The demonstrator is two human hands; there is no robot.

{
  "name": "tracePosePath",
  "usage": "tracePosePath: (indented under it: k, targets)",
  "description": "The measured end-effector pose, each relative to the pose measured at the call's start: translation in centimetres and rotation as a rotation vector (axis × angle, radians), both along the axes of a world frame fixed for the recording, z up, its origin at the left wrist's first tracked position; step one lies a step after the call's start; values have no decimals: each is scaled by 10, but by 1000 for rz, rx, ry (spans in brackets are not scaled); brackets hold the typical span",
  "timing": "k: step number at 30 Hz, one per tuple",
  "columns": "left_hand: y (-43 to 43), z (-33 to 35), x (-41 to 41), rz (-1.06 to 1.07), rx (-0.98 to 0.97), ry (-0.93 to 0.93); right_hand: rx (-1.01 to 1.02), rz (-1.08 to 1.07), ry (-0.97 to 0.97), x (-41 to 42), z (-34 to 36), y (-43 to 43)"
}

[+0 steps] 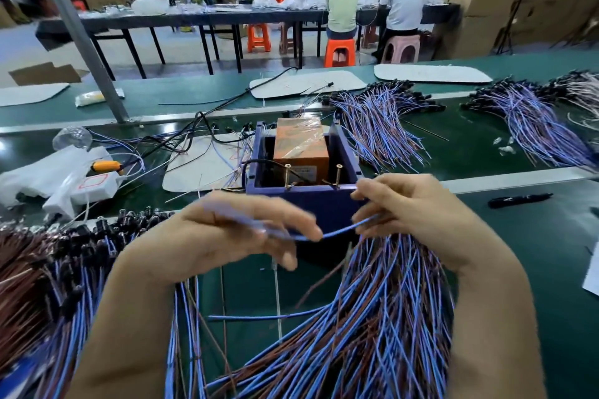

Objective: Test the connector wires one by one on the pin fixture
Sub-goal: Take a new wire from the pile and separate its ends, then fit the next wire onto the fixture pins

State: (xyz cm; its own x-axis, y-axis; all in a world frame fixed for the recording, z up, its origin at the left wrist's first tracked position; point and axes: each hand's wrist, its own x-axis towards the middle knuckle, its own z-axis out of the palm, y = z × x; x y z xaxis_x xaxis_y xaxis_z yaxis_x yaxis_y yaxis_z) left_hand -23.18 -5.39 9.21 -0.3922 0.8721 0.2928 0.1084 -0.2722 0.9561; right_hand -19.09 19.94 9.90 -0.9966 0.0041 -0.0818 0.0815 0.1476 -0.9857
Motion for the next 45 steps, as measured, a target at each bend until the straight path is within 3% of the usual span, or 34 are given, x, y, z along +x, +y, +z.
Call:
tracePosePath:
  k: [2, 4, 7, 10, 12, 17, 22, 26, 31, 35, 39, 41, 43, 45]
  targets:
    - [-12, 2, -4, -50, -172, 122, 228, -147, 81, -2, -6, 13]
    - [-24, 1, -8, 37, -351, 144, 464, -282, 187, -8, -14, 23]
    - [-37, -13, -21, 544, -778, 103, 505, -323, 299, -14, -25, 28]
    - [-47, -32, -38, 978, -1384, 340, 467, -274, 331, -20, -32, 26]
    - [-51, -45, -46, 1013, -1522, 343, 460, -218, 308, -23, -35, 22]
    - [-46, -67, -55, 980, -1617, 391, 438, -189, 318, -25, -37, 21]
    - [-43, -68, -54, 1071, -1537, 366, 401, -164, 298, -25, -38, 24]
    - [-44, -54, -49, 1186, -1318, 349, 381, -164, 283, -26, -38, 23]
    - [-39, -27, -40, 1402, -872, 346, 424, -166, 215, -27, -41, 23]
    - [-30, -6, -29, 1576, -429, 547, 393, -161, 132, -30, -42, 19]
    - [-15, 14, -10, 1548, 73, 557, 474, -366, 257, -28, -31, 10]
    - [-3, 20, -1, 1490, 208, 603, 225, -413, 252, -22, -17, 0]
    - [12, 23, 9, 1422, 265, 677, -167, -114, 70, -12, 0, -25]
    - [31, 26, 21, 1338, 272, 751, -353, 244, -133, -4, 9, -54]
